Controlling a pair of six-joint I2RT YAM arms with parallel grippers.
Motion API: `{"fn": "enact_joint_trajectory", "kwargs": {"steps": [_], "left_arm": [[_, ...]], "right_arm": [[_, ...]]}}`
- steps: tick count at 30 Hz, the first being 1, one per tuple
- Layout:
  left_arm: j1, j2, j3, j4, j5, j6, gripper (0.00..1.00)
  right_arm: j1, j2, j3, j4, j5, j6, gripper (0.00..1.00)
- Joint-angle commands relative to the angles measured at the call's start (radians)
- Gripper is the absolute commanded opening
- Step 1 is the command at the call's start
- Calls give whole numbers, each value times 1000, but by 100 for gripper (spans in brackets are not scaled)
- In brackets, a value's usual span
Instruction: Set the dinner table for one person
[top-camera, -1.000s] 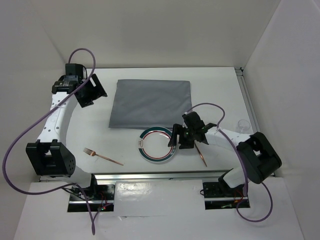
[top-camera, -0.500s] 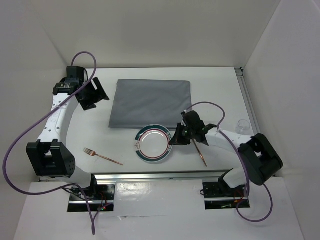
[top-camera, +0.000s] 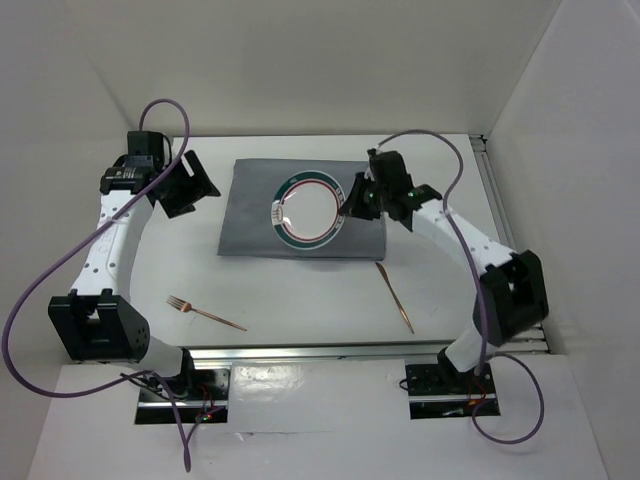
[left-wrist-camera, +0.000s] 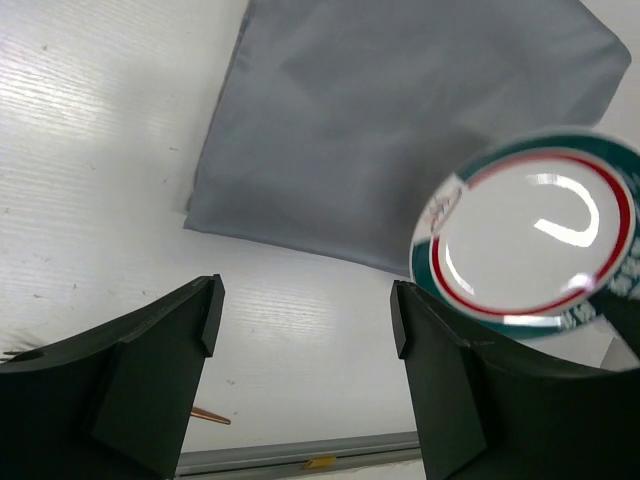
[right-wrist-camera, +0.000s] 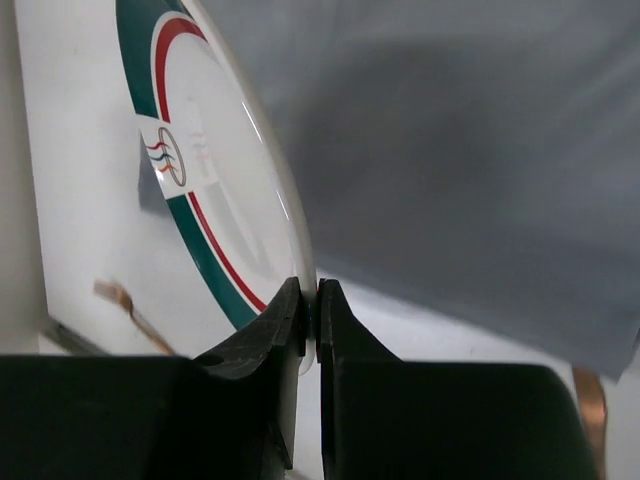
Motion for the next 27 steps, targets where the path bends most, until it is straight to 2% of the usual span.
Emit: {"fn": "enact_joint_trajectory", "kwargs": {"steps": [1,6,10,14,21,23,27], "left_arm": [[5,-26,10,28,56,-1,85],[5,-7,10,28,41,9,85],[5,-7,-24,18,32,19,85],[5,-7,-45,28,32,28,85],[5,3,-54,37,42,28,85],[5,3,-65,37,42,28,85],[5,3,-65,46,52,28,85]], "right_arm": [[-56,177,162,33,-31,34,0],[-95,380,350,42,-95,105,0],[-129,485,351,109,-158,143,0],[-158,505,245,232,-253,203,0],[-168,555,208,228,-241,223,0],[-168,566,220,205,-229,223,6],[-168,588,246,165,-218,197,30]]}}
